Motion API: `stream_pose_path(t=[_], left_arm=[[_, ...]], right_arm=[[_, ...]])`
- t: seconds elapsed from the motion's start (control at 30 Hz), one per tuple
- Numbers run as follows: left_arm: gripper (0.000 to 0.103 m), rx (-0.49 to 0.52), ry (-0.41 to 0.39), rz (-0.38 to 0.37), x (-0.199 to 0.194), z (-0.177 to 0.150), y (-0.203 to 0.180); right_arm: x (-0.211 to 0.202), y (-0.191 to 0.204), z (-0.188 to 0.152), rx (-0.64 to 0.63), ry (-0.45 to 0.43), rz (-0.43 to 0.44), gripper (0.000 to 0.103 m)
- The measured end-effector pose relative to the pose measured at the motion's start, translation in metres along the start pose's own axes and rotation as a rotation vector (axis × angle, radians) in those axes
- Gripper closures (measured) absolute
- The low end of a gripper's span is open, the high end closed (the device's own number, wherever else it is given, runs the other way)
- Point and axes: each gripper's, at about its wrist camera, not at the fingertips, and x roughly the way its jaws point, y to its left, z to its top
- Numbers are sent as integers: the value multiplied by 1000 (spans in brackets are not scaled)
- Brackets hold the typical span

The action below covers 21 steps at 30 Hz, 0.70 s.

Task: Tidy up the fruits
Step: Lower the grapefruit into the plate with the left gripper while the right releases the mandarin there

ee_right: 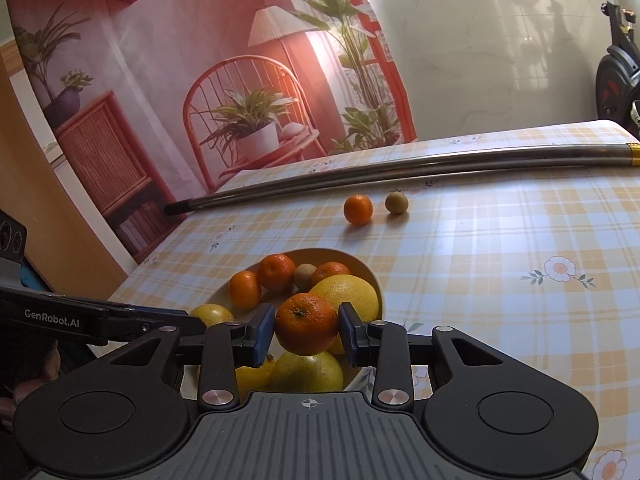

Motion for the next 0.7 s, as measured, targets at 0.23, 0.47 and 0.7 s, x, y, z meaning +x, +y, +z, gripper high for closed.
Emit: stream_pose_path(t=[0.23,0.47,0.7], left_arm=[[49,95,45,-1,21,0,-17],[48,59,78,18,24,-8,-4],[47,44,64,29,9,-15,4]], right_arm=[[-9,10,-4,-39,19,-11,71],[-16,0,-8,-2,40,-19,71],[-11,11,-9,-53,77,18,70]])
